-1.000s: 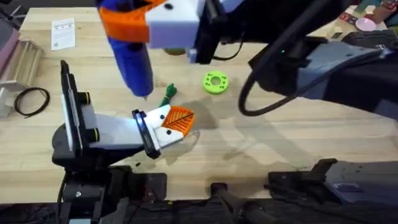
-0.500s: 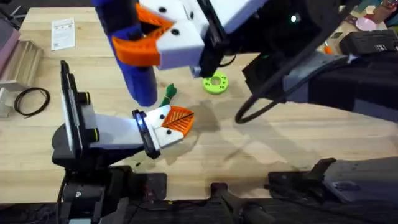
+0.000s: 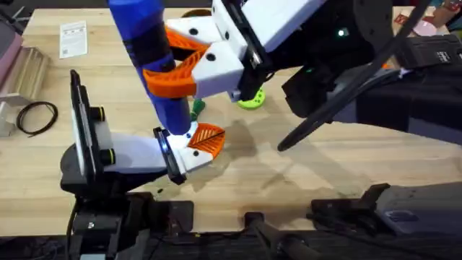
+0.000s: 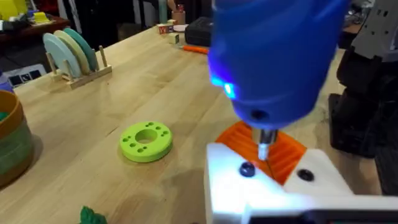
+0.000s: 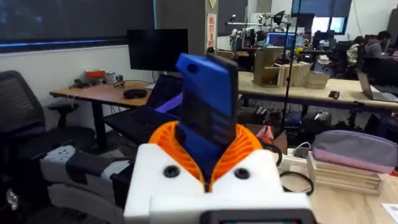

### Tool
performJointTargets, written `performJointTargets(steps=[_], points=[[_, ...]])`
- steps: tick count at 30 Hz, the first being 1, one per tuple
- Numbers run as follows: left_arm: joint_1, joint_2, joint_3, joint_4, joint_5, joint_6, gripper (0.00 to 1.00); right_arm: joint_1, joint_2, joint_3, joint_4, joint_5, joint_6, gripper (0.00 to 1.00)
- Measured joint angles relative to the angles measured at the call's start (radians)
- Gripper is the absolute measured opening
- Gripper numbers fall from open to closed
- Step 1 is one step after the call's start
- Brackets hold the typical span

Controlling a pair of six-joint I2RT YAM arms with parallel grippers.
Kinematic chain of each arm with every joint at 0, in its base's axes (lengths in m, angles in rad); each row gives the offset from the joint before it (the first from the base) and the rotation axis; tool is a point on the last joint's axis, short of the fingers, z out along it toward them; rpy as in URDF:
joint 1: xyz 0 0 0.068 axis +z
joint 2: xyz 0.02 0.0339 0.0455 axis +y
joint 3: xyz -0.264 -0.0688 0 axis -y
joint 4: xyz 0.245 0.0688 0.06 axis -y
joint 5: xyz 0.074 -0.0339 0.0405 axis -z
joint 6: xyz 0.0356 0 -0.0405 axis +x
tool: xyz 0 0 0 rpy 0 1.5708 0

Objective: Pick up the gripper from the table and insert it into the empty holder that is missing its gripper. Then pick up a screw, insert it into the mounting hole, and use the screwdriver to tighten it. Finally, clean up the table by picking up the vegetable and placing it into the bucket.

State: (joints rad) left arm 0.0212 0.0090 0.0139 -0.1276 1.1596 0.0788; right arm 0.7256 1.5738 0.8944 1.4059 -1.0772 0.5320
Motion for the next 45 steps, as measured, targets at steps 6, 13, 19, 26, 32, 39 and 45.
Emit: performJointTargets(steps=[6, 13, 19, 26, 32, 39, 45], points=[[0.000, 0.000, 0.000, 0.000, 0.000, 0.000, 0.008, -0.010, 0.000, 0.000, -0.001, -0.021, 0.000, 0.023], [0.000, 0.000, 0.000, 0.000, 0.000, 0.000, 0.008, -0.020, 0.000, 0.000, -0.004, -0.024, 0.000, 0.023], [0.000, 0.000, 0.000, 0.000, 0.000, 0.000, 0.008, -0.020, 0.000, 0.000, -0.014, -0.028, 0.000, 0.023], [0.000, 0.000, 0.000, 0.000, 0.000, 0.000, 0.008, -0.020, 0.000, 0.000, -0.022, -0.041, -0.005, 0.023], [0.000, 0.000, 0.000, 0.000, 0.000, 0.000, 0.008, -0.020, 0.000, 0.000, -0.060, -0.047, -0.035, 0.023], [0.000, 0.000, 0.000, 0.000, 0.000, 0.000, 0.008, -0.019, 0.000, 0.000, -0.057, -0.047, -0.043, 0.023], [0.000, 0.000, 0.000, 0.000, 0.000, 0.000, 0.008, -0.011, 0.000, 0.000, -0.045, -0.047, -0.046, 0.023]])
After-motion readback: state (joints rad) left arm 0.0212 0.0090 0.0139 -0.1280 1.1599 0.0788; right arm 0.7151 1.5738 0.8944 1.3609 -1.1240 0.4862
